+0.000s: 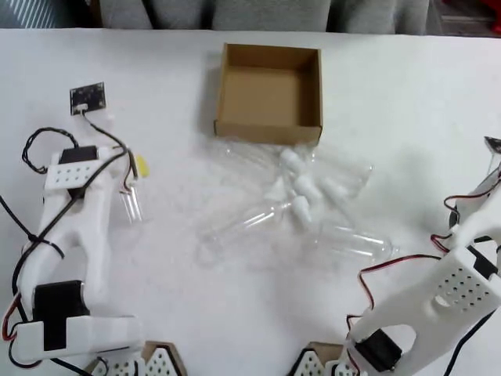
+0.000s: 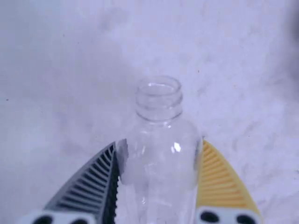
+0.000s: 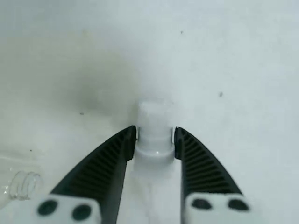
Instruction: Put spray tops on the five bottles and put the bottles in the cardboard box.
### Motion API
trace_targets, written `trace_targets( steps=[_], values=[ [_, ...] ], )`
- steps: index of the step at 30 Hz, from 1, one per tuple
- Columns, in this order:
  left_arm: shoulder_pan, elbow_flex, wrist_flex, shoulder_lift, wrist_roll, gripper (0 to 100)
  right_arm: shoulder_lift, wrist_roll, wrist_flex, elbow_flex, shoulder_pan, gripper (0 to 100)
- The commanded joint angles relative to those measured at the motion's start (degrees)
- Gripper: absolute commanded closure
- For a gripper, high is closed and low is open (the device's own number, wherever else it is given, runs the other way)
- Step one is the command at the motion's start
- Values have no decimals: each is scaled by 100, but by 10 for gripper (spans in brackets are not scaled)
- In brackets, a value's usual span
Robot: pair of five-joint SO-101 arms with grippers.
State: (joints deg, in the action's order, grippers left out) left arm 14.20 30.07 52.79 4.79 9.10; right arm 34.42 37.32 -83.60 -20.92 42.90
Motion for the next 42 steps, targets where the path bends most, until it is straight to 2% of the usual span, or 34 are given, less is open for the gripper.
trace_targets(
  steps=[1,13,17,29,31,34,37,42],
  values=[
    [-75,-18,-167,40,-70,976,-66,70,-215,-316,-22,829],
    [-57,-18,-158,48,-70,976,-66,352,-400,-158,110,830],
    [-66,-18,-158,48,-70,976,-92,352,-189,158,57,878],
    [-75,-18,-167,48,-70,976,-101,352,365,475,127,848],
    [-75,-18,-167,48,-70,976,-84,352,365,431,119,873],
    [-66,-18,-167,48,-70,976,-119,352,347,413,119,990],
    [-66,-18,-167,48,-70,976,-242,343,48,202,119,967],
    [-127,0,-149,57,-70,977,-840,316,-1262,-448,92,981]
  ],
)
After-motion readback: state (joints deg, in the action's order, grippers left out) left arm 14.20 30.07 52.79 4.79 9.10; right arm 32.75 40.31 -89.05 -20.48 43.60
